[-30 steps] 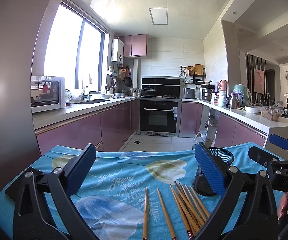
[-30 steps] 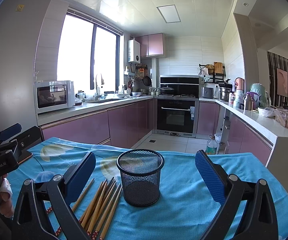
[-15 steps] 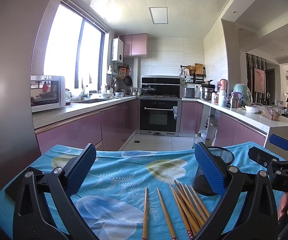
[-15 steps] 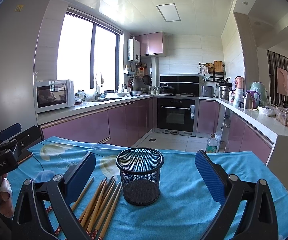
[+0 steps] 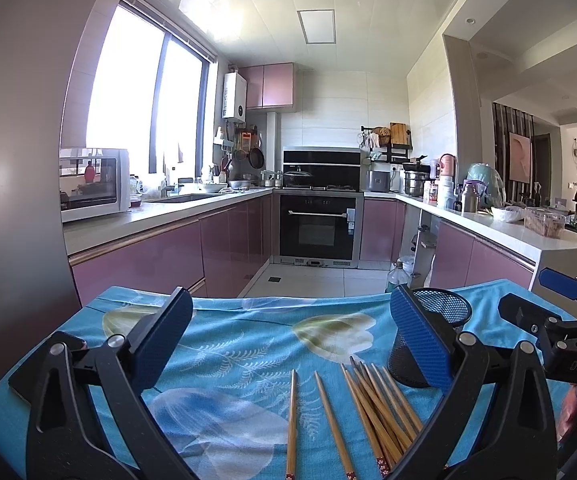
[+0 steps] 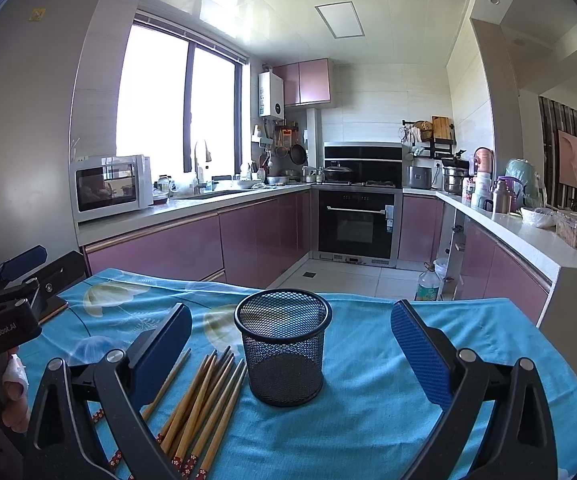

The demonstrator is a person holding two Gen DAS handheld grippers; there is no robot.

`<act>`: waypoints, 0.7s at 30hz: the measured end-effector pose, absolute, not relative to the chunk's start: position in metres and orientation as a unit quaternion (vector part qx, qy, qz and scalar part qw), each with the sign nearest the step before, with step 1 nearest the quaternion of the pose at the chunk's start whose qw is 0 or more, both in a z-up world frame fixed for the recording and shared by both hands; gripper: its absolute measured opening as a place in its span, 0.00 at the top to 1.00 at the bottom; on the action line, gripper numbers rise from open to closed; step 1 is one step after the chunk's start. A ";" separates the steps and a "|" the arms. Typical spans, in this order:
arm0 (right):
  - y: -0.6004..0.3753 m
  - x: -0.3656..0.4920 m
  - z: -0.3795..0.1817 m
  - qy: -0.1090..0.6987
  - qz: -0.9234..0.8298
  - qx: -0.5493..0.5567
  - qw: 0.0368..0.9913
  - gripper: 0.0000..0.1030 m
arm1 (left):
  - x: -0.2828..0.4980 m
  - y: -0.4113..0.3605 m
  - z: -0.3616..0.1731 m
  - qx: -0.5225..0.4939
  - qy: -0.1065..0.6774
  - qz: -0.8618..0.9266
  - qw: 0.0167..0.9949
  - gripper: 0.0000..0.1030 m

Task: Organize utensils
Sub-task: 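Lower the right gripper onto one bamboo chopstick and close on it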

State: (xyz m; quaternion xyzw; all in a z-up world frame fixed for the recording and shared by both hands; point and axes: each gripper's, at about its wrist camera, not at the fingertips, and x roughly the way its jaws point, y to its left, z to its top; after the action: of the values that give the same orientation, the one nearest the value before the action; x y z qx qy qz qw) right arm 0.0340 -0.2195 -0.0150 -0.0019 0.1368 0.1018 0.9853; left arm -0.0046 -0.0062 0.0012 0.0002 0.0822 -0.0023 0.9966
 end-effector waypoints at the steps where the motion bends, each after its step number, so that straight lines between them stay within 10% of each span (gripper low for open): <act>1: -0.219 0.035 -0.016 0.141 0.106 -0.001 0.984 0.06 | -0.005 -0.006 0.000 0.000 0.084 -0.003 0.996 0.05; 7: -0.211 0.040 -0.028 0.191 0.157 -0.011 0.969 0.10 | 0.005 0.002 -0.013 0.013 0.126 -0.001 0.992 0.05; 21: -0.170 0.081 -0.088 0.376 0.219 -0.036 0.899 0.64 | 0.051 0.013 -0.068 0.066 0.292 -0.039 0.953 0.19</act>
State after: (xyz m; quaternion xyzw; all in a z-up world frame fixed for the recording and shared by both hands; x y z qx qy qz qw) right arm 0.0809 -0.1702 -0.0878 -0.0360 0.3764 0.2190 0.8995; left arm 0.0513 0.0130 -0.0685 0.0665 0.2916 -0.0387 0.9534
